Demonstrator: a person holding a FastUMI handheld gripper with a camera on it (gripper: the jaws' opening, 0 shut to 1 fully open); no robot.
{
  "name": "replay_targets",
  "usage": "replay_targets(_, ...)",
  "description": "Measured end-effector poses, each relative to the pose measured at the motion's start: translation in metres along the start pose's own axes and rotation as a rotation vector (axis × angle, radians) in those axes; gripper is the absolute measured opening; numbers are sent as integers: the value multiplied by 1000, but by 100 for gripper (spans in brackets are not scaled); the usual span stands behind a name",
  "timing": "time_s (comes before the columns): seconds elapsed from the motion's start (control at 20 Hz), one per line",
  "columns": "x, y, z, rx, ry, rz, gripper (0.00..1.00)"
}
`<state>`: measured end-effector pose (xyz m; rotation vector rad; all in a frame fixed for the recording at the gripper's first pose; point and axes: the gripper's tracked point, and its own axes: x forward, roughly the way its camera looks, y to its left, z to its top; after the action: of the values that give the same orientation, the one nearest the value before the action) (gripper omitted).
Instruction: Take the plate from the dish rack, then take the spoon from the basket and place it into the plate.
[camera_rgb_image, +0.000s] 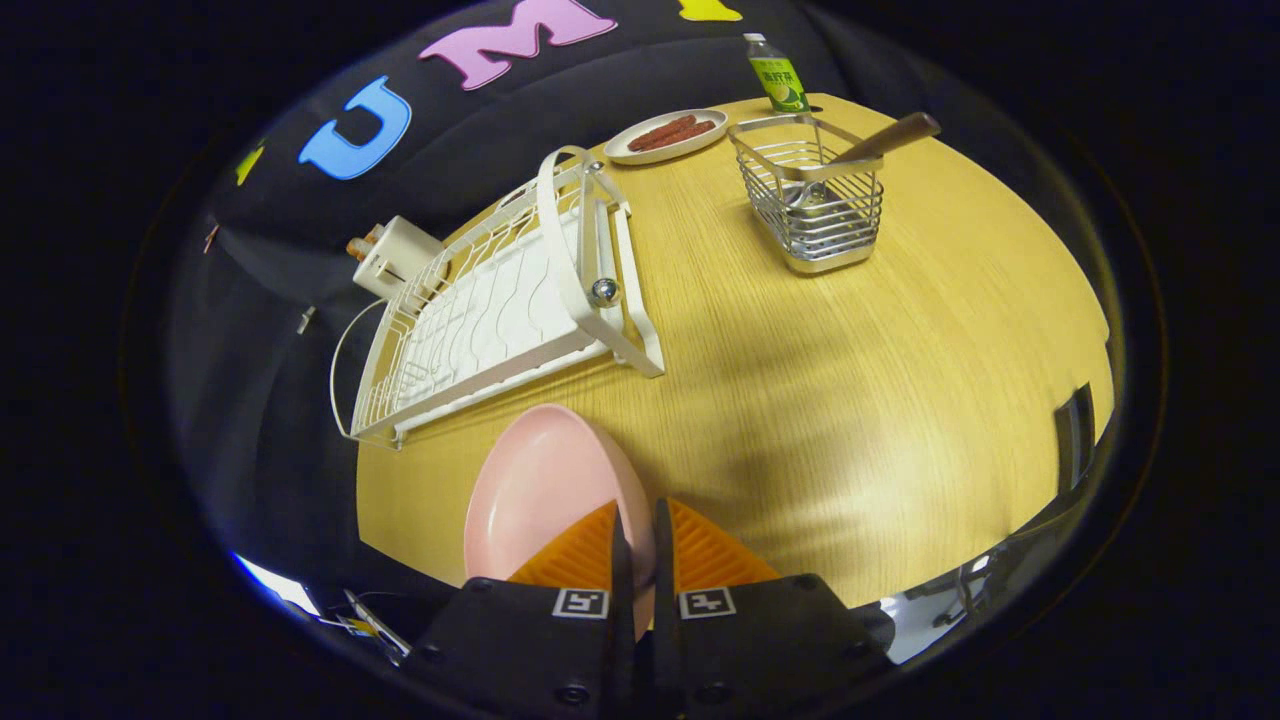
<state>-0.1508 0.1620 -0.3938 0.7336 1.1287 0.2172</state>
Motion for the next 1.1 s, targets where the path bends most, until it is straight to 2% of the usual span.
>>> replay_targets(0.2, 19, 4, 5, -5, 0, 26, 11)
replay_targets(0.35, 32, -13, 1, -79, 15, -67, 17)
replay_targets(0.45, 32, -17, -1, -100, 11, -92, 20)
replay_targets(0.55, 28, -21, 4, -116, 1, -104, 32)
replay_targets(0.7, 18, -26, 13, -153, -28, -135, 76)
replay_targets(0.75, 14, -28, 17, -161, -42, -142, 77)
replay_targets(0.95, -16, -36, 40, -227, -115, -176, 88)
replay_targets(1.1, -51, -30, 62, -280, -189, -168, 93)
